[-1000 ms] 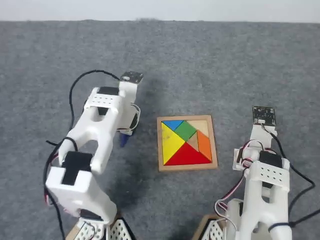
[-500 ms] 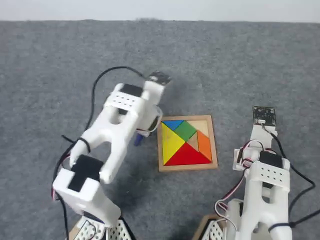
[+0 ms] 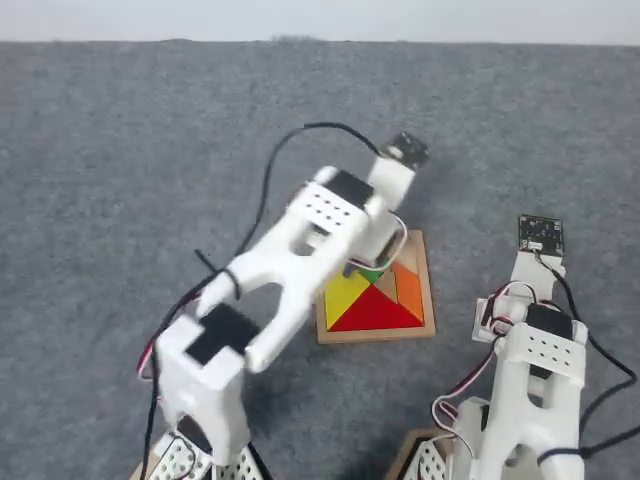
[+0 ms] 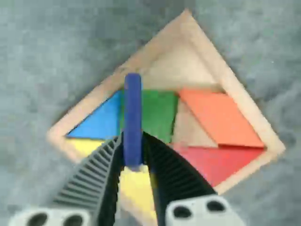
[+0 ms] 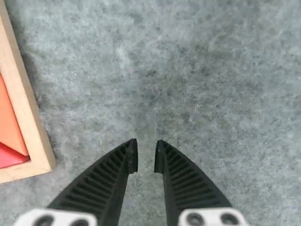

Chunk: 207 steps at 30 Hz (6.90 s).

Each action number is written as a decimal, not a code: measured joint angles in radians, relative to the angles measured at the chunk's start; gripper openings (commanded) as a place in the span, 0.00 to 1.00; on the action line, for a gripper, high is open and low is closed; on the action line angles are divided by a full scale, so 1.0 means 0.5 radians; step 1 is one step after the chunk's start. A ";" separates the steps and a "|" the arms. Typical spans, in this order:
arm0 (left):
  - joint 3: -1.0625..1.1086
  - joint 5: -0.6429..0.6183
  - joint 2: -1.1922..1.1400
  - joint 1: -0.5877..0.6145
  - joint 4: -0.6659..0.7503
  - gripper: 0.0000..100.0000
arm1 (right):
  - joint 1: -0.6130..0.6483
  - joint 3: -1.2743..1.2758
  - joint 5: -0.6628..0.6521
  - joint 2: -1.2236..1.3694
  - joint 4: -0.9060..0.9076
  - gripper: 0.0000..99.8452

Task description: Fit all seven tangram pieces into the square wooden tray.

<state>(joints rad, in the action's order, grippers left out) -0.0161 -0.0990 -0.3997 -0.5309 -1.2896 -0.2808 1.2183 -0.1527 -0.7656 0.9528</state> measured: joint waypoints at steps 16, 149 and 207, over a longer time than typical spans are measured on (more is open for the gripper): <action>-0.175 -0.086 -0.181 -0.172 -0.040 0.16 | 0.003 0.000 0.000 0.000 0.000 0.07; 0.098 0.129 -0.006 -0.132 0.221 0.11 | -0.249 -0.046 -0.040 0.000 -0.037 0.07; 2.305 0.368 2.031 1.568 0.875 0.20 | 1.442 -1.092 -0.074 0.964 0.328 0.16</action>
<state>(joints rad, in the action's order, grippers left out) 1.1362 0.0852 0.6160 0.2532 -0.8523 0.4404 0.6720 -0.1895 -0.2839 1.1170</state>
